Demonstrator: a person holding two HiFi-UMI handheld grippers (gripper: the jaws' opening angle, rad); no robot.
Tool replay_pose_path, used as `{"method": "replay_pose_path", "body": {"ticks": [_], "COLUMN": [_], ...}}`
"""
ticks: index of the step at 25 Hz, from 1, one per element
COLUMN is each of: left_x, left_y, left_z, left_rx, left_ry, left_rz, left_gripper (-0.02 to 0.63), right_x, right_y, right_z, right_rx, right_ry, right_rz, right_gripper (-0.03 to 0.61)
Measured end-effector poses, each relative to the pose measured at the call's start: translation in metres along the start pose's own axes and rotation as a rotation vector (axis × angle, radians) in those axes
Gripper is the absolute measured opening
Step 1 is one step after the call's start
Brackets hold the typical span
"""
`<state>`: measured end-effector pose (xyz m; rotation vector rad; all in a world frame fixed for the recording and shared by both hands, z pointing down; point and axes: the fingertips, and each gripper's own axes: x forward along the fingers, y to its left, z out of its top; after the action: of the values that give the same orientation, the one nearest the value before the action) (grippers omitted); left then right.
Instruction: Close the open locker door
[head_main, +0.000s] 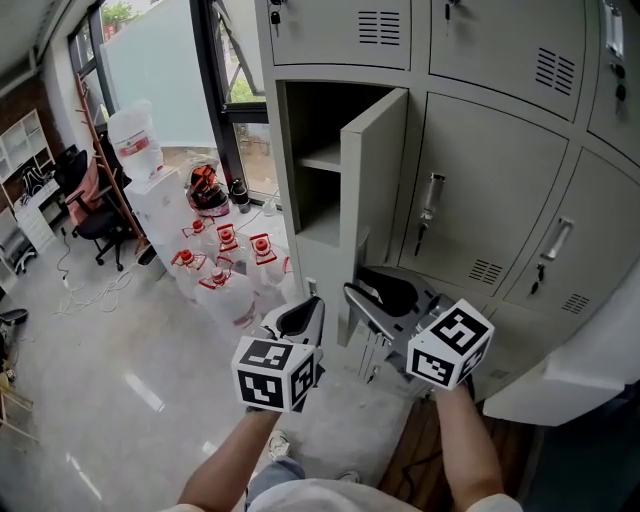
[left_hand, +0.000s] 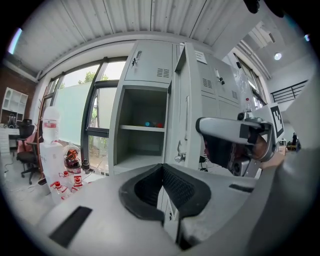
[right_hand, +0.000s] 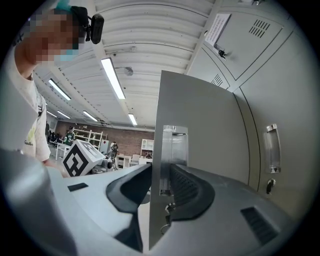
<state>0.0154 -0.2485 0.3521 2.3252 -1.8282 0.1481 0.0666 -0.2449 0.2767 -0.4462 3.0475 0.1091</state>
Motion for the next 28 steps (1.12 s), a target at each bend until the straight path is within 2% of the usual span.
{"method": "replay_pose_path", "body": {"ticks": [13, 23, 28], "left_x": [0.008, 0.037, 0.048], "left_y": [0.063, 0.111, 0.131], "left_z": [0.002, -0.001, 0.005], "left_rx": [-0.016, -0.031, -0.037], "left_ry": [0.004, -0.002, -0.013], "left_rz": [-0.005, -0.052, -0.074], "left_gripper": [0.006, 0.006, 0.006], "right_x": [0.06, 0.112, 0.134], "right_y": [0.003, -0.005, -0.012], "right_z": [-0.003, -0.016, -0.019], "right_rx": [-0.007, -0.037, -0.057], "right_ry": [0.002, 0.01, 0.022], "right_rz": [-0.031, -0.067, -0.115], "right_gripper": [0.106, 0.106, 0.108]}}
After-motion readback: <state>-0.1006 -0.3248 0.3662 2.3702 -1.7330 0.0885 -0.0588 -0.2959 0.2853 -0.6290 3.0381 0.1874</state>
